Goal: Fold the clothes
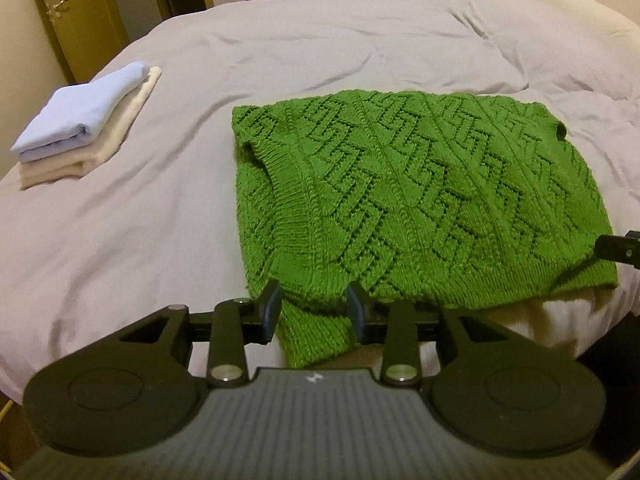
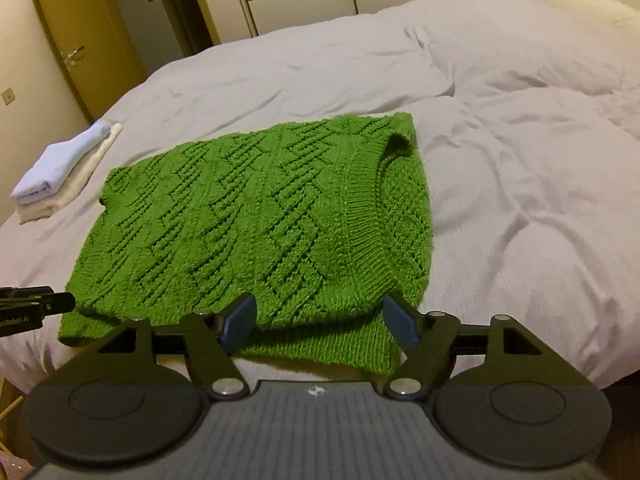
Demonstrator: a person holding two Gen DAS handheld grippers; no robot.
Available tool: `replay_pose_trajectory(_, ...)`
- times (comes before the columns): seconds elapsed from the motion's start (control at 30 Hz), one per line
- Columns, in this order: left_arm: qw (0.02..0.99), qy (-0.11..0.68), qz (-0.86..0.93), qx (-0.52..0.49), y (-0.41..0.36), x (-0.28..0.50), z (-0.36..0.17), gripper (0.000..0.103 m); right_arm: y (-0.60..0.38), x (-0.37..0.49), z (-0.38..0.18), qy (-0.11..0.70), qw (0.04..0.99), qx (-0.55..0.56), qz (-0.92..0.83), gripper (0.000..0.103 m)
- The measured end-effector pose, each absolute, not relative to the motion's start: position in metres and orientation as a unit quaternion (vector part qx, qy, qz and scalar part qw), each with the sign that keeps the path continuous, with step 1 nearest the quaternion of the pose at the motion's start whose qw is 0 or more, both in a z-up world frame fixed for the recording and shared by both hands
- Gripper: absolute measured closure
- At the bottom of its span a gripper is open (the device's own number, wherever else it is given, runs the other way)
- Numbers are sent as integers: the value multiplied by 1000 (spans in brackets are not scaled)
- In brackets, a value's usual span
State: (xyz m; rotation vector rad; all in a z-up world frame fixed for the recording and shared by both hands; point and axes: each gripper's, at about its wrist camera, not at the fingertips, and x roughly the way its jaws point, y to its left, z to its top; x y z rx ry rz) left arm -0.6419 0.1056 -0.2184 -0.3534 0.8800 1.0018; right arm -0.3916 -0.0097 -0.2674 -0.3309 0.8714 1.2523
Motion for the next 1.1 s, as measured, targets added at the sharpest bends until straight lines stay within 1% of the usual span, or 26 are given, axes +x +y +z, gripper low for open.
replay_pose_trajectory(0.2,775,404,461,-152,93,-644,-215,69,-21,-397,-261,384,716,-156,562,24)
replay_pose_trajectory(0.33,778,403,458,-150,86,-643,-215,66,-26,-401,-260,386,718,-165,554,20)
replay_pose_trajectory(0.57,777,409,456,-148,74,-643,-221,64,-35,-408,-266,390,715,-175,553,16)
replay_pose_trajectory(0.9,770,423,453,-151,60,-649,-237,63,-47,-415,-279,399,710,-184,550,15)
replay_pose_trajectory(1.1,771,422,453,-148,58,-650,-236,61,-50,-416,-279,400,710,-182,551,15)
